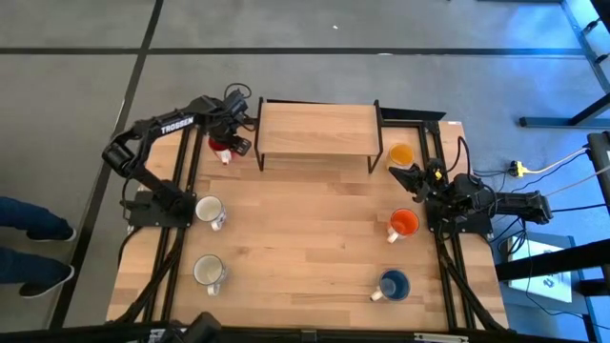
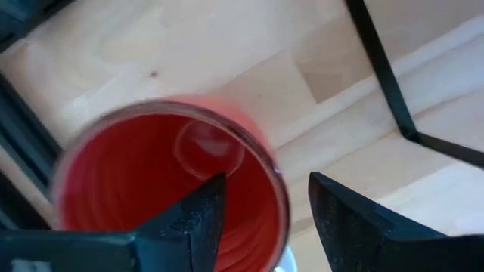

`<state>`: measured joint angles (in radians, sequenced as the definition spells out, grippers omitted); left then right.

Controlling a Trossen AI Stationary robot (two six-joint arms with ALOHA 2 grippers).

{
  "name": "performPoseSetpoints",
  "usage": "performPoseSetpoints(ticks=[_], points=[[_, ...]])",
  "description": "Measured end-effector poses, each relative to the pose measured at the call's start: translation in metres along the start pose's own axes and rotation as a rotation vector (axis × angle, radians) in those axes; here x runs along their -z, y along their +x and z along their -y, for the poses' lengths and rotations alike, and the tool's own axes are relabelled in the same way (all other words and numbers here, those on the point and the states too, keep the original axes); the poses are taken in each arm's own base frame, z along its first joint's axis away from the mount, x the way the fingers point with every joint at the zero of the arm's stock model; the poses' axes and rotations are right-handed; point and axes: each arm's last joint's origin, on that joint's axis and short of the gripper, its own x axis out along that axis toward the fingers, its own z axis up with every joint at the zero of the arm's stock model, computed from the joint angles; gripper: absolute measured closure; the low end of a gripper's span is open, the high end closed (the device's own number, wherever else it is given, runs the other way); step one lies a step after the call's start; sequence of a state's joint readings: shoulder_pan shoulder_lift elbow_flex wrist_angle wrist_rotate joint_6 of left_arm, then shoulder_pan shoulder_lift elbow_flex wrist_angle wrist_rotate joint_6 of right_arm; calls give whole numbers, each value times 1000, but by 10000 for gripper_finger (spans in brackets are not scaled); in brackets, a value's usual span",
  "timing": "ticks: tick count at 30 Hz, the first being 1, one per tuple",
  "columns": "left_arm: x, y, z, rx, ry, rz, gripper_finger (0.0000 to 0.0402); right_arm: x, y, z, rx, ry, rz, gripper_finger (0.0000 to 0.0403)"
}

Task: Place coffee mugs
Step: Put the red cup on the shelf

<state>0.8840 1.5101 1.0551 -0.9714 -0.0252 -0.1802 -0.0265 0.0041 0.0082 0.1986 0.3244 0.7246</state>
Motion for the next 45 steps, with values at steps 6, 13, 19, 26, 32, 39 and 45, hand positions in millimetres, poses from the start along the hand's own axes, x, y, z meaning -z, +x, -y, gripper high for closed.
performPoseSetpoints(ticks=[6, 13, 19, 26, 32, 39, 45], points=[[4, 5, 5, -40, 25, -4, 260, 0, 0, 0, 0, 0, 0, 398], [4, 5, 6, -9, 28, -4, 351, 0, 0, 0, 2, -1, -1, 398], [4, 5, 6, -6, 31, -6, 385, 2, 0, 1, 14, -6, -17, 398], [2, -17, 13, -61, 64, -30, 388, 2, 0, 1, 13, -6, -17, 398], [-4, -66, 27, -93, 85, -25, 388, 2, 0, 1, 0, -4, -28, 398], [-10, -131, 41, -66, 61, 113, 388, 2, 0, 1, -2, -3, -30, 398], [-7, -184, 56, 23, 36, 280, 389, 2, 0, 1, -8, -4, -36, 398]])
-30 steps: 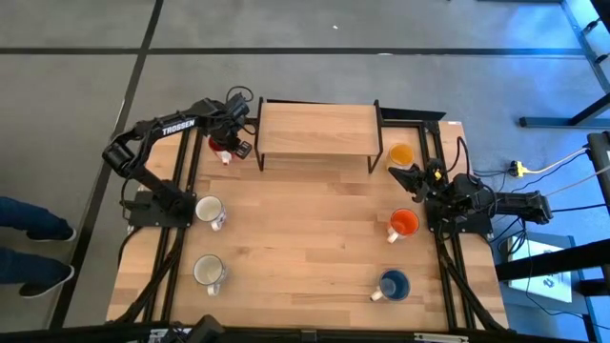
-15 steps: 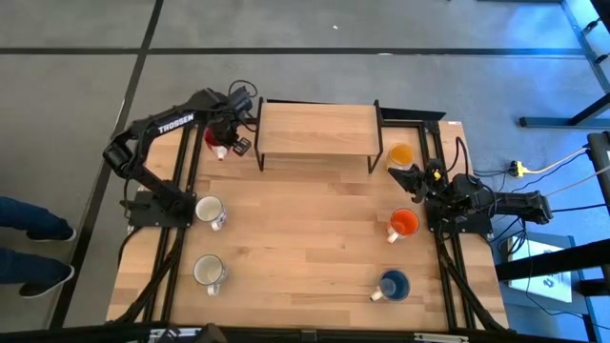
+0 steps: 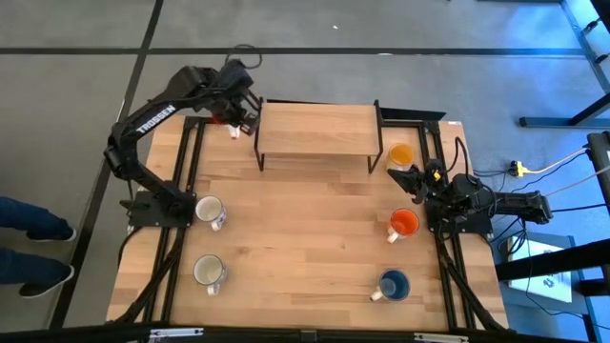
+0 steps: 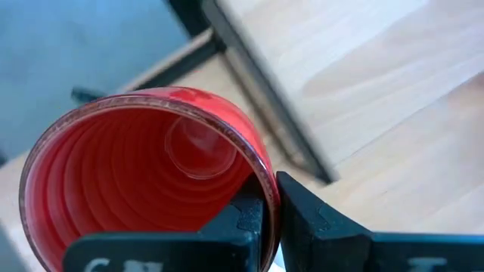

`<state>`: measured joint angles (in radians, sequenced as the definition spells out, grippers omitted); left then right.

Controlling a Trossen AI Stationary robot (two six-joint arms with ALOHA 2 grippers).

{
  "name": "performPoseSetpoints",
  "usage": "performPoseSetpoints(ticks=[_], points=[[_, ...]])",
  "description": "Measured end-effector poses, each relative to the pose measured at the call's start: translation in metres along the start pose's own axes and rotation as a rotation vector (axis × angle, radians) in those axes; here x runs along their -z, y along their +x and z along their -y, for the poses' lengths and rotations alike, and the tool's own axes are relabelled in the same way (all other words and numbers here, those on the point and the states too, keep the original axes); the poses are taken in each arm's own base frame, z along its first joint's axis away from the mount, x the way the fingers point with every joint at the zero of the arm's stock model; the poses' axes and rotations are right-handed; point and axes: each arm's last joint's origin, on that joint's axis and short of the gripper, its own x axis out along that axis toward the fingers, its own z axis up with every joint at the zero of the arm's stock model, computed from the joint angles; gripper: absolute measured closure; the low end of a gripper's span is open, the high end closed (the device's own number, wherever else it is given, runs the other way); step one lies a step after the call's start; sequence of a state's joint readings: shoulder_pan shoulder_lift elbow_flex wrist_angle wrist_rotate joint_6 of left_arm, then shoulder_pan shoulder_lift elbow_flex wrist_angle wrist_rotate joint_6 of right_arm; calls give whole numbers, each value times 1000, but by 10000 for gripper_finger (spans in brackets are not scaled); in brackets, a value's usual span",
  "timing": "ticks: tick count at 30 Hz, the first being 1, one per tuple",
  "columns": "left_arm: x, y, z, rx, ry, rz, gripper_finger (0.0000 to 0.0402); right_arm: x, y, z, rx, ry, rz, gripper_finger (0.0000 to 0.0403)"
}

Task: Place coffee mugs
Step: Put the red cup on the shelf

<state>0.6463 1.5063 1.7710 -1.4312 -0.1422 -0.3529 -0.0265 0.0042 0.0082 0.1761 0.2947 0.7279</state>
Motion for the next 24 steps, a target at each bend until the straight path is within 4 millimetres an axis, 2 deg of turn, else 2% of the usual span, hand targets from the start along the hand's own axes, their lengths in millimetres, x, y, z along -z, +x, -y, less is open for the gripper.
performPoseSetpoints(ticks=[6, 11, 20, 24], points=[[-6, -44, 17, 92, 27, 189, 389, 0, 0, 0, -12, 0, -11, 398], [-10, -71, 36, 194, 30, 335, 389, 3, 0, 0, -36, -7, -67, 398], [-35, -80, 84, 262, 106, 407, 389, 6, 0, 2, -22, -17, -104, 398], [-44, -69, 96, 282, 125, 412, 389, 10, -1, 6, 14, -31, -149, 398]])
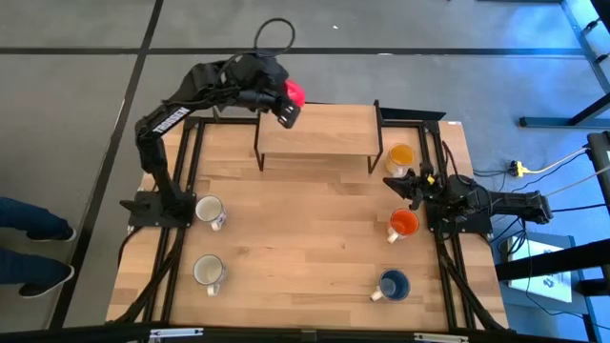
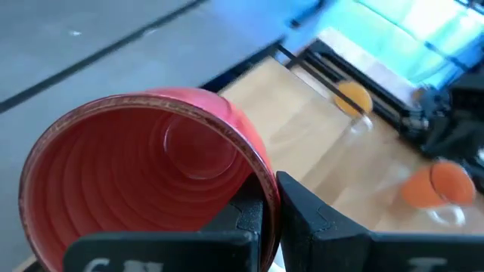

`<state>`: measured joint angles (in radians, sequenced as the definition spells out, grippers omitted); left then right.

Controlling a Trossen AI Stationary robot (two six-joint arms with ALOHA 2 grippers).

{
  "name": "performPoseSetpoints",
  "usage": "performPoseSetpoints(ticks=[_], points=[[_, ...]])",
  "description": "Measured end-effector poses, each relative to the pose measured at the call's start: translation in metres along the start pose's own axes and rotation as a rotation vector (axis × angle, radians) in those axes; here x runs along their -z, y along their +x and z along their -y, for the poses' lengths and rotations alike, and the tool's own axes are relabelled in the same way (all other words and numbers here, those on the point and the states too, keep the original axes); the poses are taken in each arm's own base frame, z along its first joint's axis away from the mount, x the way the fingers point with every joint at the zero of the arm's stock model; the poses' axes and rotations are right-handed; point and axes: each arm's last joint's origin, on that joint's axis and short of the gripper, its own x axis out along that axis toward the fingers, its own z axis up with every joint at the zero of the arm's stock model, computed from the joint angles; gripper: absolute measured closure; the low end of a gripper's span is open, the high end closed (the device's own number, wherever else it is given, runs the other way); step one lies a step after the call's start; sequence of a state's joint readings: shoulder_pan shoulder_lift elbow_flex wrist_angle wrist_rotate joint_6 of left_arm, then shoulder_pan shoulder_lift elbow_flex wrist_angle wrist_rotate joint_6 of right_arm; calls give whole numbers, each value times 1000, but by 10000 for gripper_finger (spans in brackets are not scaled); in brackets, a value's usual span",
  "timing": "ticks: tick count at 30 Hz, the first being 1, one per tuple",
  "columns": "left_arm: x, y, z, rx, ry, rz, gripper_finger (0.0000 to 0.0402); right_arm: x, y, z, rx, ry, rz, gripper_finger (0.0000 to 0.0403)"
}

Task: Place coffee mugs
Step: Put the red cup on the shelf

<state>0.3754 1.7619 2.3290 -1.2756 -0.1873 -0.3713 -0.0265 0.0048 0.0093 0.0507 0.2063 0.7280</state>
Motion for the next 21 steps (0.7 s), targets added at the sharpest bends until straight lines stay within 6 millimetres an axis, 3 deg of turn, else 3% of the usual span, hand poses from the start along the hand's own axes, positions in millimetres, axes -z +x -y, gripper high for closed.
performPoseSetpoints(ticks=[10, 21], points=[[1, 37, -10, -168, 51, -81, 389, 1, 0, 0, -12, -1, -19, 398], [2, 74, -47, -291, 130, -242, 383, 1, 0, 0, -10, -1, -19, 398]])
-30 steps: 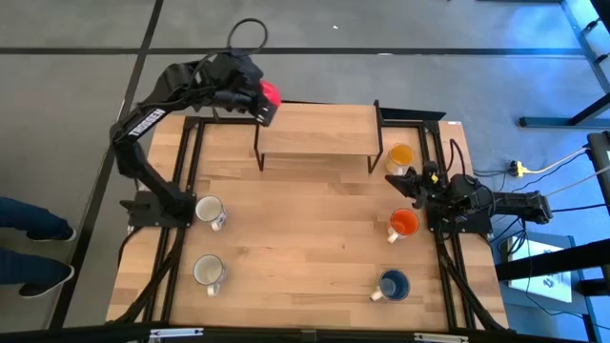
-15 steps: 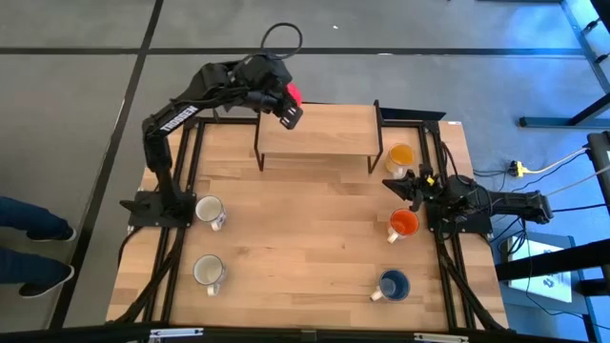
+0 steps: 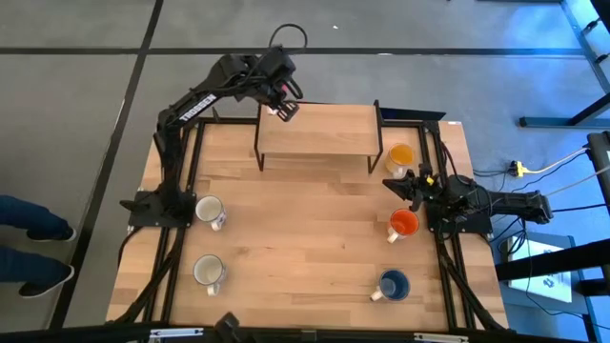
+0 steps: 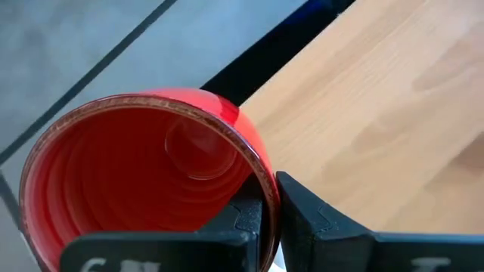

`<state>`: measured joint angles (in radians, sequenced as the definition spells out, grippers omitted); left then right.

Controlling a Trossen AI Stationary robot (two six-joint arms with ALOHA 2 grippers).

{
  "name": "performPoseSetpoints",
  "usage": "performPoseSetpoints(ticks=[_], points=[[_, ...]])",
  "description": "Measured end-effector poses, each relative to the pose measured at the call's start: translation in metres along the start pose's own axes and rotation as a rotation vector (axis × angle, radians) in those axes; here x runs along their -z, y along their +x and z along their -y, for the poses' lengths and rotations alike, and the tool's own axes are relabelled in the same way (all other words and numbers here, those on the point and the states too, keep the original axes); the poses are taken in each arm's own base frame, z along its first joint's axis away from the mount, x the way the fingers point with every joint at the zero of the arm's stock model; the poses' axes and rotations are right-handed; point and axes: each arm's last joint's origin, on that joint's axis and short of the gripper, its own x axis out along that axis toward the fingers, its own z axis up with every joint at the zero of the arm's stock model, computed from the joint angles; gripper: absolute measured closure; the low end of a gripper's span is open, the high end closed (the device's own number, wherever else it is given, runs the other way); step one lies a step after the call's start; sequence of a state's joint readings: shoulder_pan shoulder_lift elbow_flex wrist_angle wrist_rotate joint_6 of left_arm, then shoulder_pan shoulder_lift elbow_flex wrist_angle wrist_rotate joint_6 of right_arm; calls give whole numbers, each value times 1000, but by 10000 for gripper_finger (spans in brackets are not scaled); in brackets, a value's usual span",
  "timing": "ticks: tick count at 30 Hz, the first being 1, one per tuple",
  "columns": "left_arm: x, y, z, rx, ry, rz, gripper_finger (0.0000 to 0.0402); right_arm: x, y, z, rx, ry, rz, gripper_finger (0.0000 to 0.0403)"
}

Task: Place coffee mugs
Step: Put the red cup on the shelf

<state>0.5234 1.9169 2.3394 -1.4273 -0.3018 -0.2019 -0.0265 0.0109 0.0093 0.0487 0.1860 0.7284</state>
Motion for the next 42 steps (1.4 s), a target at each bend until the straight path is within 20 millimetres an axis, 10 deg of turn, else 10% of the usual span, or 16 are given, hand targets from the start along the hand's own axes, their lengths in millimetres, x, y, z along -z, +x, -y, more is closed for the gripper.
performPoseSetpoints(ticks=[17, 42], points=[[-5, 67, -26, 50, -48, -204, 388, 0, 0, 1, 18, 8, 14, 398], [1, 69, -30, 115, -102, -295, 388, -1, 0, 1, 29, 7, 26, 398]])
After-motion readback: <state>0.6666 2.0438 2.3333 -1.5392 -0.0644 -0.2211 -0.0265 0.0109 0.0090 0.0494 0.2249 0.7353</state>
